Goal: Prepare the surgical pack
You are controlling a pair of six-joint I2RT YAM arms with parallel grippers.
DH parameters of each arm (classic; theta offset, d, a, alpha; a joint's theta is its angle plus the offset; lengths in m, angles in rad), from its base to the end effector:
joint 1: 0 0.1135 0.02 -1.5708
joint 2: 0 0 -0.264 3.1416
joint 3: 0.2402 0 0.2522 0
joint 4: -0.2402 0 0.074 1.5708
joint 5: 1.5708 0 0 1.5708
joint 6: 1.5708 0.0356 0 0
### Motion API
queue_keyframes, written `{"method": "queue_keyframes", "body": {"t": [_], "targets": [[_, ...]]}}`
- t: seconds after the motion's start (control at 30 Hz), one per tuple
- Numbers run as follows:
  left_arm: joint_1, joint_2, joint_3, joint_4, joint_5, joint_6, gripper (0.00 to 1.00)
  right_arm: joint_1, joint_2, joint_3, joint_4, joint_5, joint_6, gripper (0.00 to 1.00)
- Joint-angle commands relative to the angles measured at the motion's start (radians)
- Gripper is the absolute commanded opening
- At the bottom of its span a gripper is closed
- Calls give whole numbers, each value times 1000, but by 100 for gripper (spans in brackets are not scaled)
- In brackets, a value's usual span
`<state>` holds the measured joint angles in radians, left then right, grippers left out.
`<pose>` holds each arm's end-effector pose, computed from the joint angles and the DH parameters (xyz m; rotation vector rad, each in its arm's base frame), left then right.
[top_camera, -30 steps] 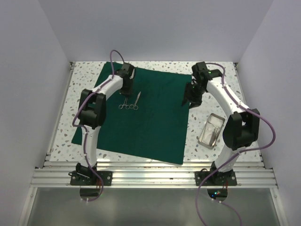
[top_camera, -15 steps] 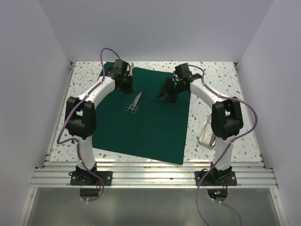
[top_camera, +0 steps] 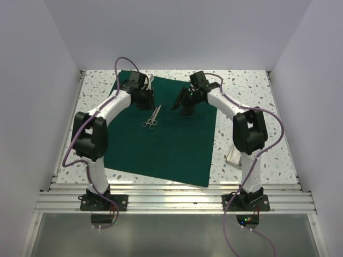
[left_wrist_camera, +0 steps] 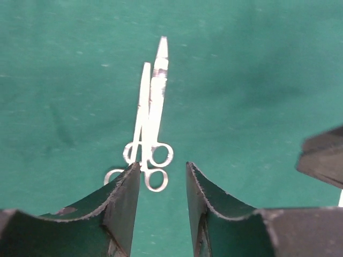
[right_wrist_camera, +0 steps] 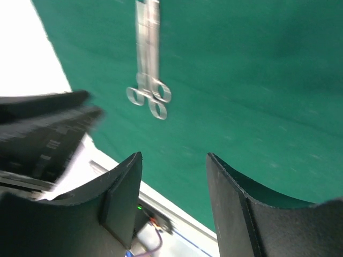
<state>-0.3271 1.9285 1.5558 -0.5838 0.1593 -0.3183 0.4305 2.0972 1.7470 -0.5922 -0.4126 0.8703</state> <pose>0.4010 -0.1420 0.2383 0.0764 2.5711 -0.4533 0.4175 0.2074 0.2278 0.4122 2.6907 0.9867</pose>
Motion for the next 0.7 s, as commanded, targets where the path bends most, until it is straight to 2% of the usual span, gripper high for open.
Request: {"method": "queue_keyframes", "body": {"t": [0.0, 0.17, 0.3, 0.67], "targets": [[-7, 26, 7, 44, -105, 61, 43, -9, -83, -36, -104, 43, -60, 55], [-7, 122, 95, 24, -144, 94, 37, -15, -155, -115, -109, 44, -88, 55], [-7, 174, 138, 7, -123, 111, 38, -26, -189, -156, -113, 46, -93, 55], [-21, 218, 128, 6, -124, 116, 39, -55, -204, -190, -112, 28, -99, 55]]}}
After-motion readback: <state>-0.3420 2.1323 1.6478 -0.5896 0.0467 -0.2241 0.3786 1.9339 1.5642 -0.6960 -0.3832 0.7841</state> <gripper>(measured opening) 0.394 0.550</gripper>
